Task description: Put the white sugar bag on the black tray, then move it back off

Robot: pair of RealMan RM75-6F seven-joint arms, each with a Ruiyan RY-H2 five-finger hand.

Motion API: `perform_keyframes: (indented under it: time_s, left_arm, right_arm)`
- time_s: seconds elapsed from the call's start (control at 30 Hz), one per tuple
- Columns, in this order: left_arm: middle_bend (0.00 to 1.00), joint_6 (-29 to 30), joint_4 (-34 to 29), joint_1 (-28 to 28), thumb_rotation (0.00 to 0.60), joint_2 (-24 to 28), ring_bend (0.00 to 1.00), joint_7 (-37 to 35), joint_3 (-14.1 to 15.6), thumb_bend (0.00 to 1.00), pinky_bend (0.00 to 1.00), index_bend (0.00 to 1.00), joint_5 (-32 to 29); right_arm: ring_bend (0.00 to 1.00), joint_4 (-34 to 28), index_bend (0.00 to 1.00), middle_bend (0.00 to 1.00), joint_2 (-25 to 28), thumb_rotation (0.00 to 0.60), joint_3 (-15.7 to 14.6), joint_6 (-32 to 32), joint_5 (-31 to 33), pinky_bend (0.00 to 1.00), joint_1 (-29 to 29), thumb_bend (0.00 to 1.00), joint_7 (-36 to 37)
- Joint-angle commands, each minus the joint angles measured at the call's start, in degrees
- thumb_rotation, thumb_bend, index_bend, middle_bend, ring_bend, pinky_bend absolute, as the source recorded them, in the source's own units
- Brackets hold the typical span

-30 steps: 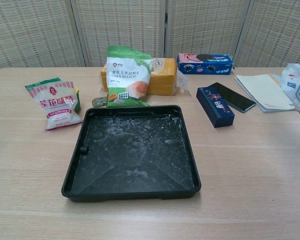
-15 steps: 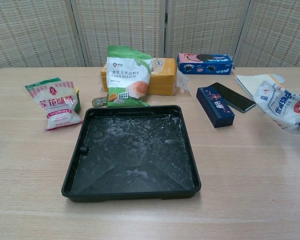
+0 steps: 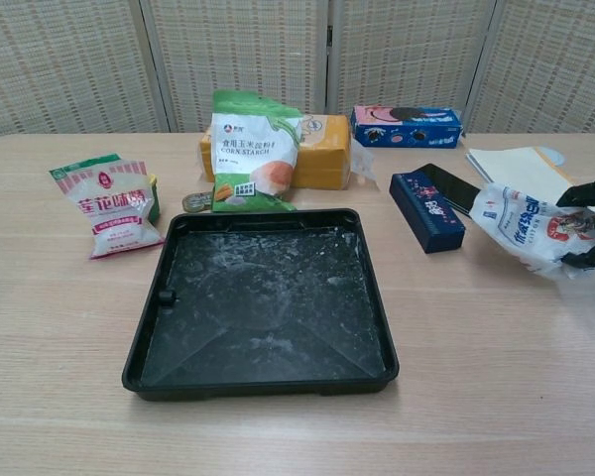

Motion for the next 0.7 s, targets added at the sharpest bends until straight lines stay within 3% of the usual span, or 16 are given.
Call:
perform_keyframes:
  time_s: [0.03, 0.13, 0.27, 0.53, 0.7]
  left_arm:
    - [0.01, -0.09, -0.03, -0.04, 0.6, 0.04, 0.13, -0.03, 0.01, 0.22, 0.41, 0.04, -0.02]
    - [0.01, -0.02, -0.1, -0.03, 0.6, 0.01, 0.13, 0.05, 0.02, 0.22, 0.41, 0.04, 0.05]
    - [0.01, 0.09, -0.17, 0.02, 0.6, -0.06, 0.13, 0.38, 0.09, 0.22, 0.41, 0.04, 0.23]
    - [0.01, -0.09, 0.13, -0.09, 0.6, -0.35, 0.13, 0.97, -0.3, 0.22, 0.41, 0.05, -0.53]
    - [0.01, 1.21, 0.35, 0.25, 0.6, -0.66, 0.13, 1.27, -0.84, 0.22, 0.4, 0.05, -0.6]
  right_arm:
    - [0.46, -3.62, 0.04, 0.11, 2.51, 0.6, 0.1, 0.2, -0.15, 0.71, -0.76, 0.47, -0.84]
    - [0.35, -7.6, 0.0, 0.02, 5.5, 0.6, -0.28, -0.61, 0.2, 0.58, -1.16, 0.43, -2.47]
    - [0.26, -15.11, 0.0, 0.0, 10.37, 0.6, -0.93, 1.04, -1.06, 0.47, -2.21, 0.4, -4.73]
    - [0.2, -37.48, 0.0, 0.0, 24.71, 0.6, -3.85, 14.51, -10.16, 0.36, -8.2, 0.4, -12.79]
    - [0.13, -40.86, 0.0, 0.0, 27.81, 0.6, -8.76, 22.35, -17.72, 0.26, -13.61, 0.4, -16.41]
